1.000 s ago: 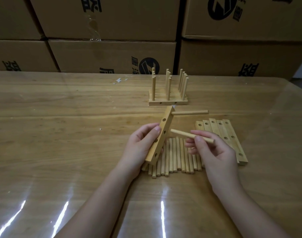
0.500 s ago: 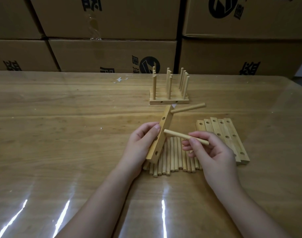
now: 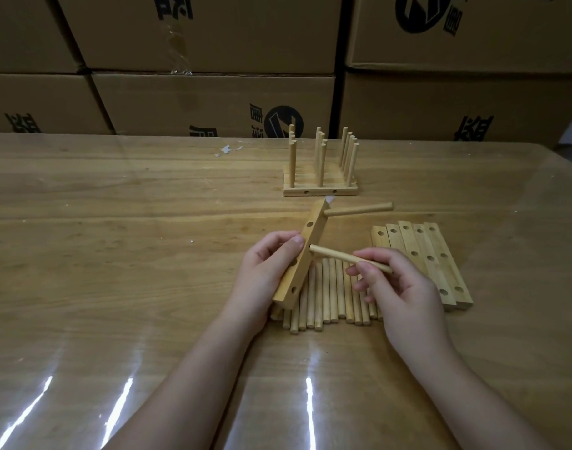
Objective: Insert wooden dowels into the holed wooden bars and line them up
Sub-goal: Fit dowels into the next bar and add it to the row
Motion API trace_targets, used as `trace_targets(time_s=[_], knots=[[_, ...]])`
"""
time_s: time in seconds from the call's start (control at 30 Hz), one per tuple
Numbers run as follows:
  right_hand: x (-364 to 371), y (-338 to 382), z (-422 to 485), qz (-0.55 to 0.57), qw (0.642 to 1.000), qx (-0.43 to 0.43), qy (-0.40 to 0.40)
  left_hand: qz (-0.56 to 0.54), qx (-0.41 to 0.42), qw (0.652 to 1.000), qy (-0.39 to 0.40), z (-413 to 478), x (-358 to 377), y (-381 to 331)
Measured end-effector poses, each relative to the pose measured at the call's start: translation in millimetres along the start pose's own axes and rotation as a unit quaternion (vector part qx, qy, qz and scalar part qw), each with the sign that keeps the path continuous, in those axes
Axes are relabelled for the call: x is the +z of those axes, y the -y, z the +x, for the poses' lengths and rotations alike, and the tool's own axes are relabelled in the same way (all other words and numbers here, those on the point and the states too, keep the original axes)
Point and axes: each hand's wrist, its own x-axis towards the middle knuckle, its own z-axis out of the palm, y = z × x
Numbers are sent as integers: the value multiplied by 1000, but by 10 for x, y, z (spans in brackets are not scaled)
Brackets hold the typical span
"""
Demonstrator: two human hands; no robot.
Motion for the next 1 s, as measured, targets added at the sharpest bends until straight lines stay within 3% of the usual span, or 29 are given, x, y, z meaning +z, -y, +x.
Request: trace_targets(time_s=[1.0], knots=[[7,-21,-25,-48,998,-26,-14,39,34,998,22,-31,60,18]])
